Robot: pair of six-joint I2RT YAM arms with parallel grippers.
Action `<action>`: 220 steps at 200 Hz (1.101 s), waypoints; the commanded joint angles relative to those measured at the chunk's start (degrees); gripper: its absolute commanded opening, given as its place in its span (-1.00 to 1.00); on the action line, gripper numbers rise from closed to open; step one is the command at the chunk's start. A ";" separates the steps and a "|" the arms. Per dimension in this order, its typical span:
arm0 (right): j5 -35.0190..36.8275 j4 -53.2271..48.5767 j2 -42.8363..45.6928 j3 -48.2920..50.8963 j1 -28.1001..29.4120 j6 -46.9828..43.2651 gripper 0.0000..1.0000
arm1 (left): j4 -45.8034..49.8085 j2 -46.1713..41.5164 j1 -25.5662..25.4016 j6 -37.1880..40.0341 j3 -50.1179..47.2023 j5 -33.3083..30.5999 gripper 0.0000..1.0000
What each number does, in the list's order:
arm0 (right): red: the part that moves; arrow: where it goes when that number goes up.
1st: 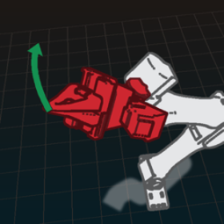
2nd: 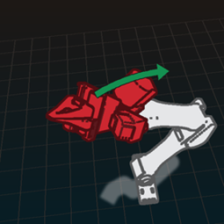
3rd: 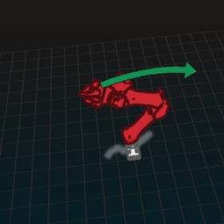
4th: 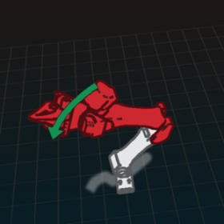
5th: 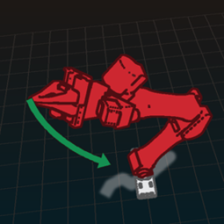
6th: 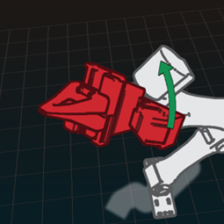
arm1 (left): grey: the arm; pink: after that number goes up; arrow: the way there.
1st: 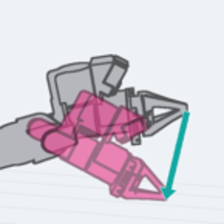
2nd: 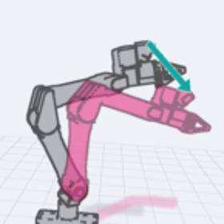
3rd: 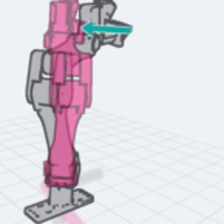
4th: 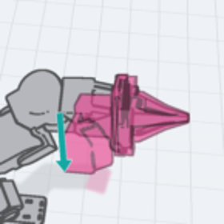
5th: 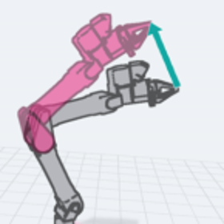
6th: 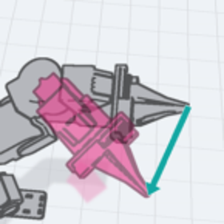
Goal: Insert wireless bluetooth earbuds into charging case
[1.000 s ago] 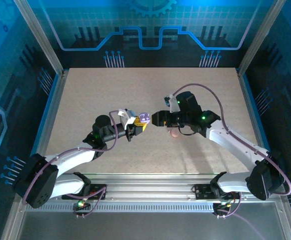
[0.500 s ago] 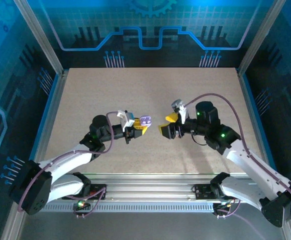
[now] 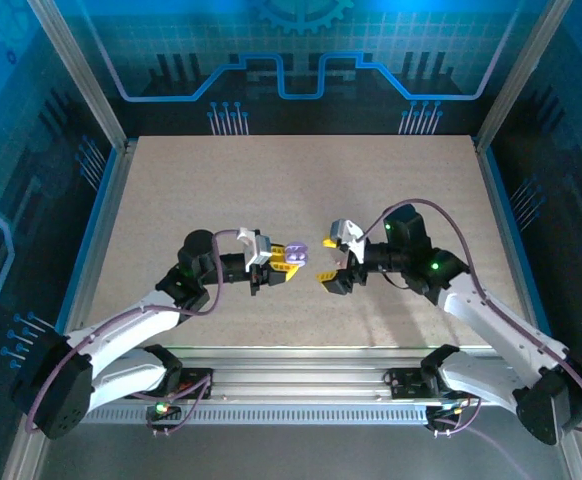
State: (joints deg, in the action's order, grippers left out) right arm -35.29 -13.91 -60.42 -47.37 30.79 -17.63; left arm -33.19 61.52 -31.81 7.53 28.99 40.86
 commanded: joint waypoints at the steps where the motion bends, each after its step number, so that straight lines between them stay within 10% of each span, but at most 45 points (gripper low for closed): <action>1: -4.57 -1.13 -2.62 -2.71 0.21 -4.18 0.63 | 1.20 -1.31 -0.62 2.48 1.77 1.83 -0.63; 159: -18.22 -18.63 -7.51 -17.46 1.95 -15.09 0.14 | 2.54 -0.78 -0.71 3.81 1.42 -4.12 -0.63; 220: -8.61 -9.24 -1.16 -9.03 -0.80 -5.85 0.12 | 1.05 0.23 -0.70 0.46 1.61 -3.13 -0.62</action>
State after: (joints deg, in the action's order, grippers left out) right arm -47.90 -27.03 -63.22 -59.02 31.03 -27.94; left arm -30.26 61.28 -32.21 9.47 29.21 37.10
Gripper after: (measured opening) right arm 0.556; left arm 0.212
